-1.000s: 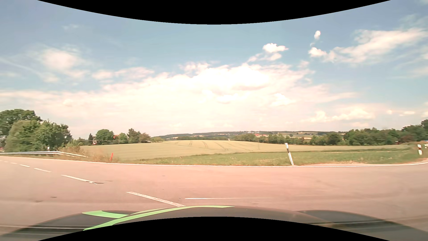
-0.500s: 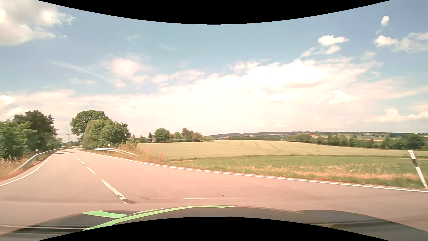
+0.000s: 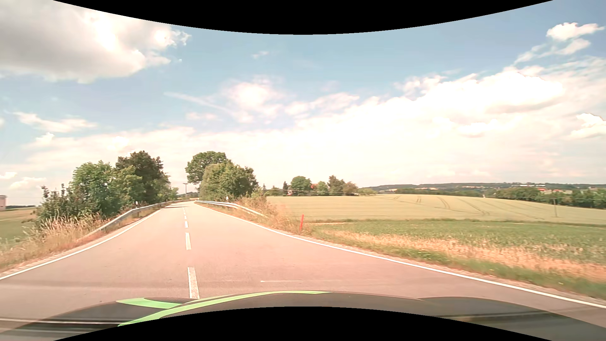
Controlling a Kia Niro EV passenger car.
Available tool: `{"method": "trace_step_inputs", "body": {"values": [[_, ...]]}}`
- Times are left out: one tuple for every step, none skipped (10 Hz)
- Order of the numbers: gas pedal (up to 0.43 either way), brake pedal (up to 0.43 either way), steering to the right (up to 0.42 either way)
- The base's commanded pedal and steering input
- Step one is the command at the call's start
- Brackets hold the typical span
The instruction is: Follow the waypoints while adhering to traffic rules and regulations
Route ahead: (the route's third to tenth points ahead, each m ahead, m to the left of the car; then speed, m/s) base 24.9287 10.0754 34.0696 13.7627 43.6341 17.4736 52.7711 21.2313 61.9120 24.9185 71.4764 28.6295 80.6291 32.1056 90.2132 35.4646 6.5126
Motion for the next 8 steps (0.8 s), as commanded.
{"method": "trace_step_inputs", "body": {"values": [[0.22,0.0,-0.306],[0.24,0.0,-0.285],[0.26,0.0,-0.259],[0.268,0.0,-0.229],[0.28,0.0,-0.196],[0.28,0.0,-0.153],[0.287,0.0,-0.111],[0.287,0.0,-0.088]]}}
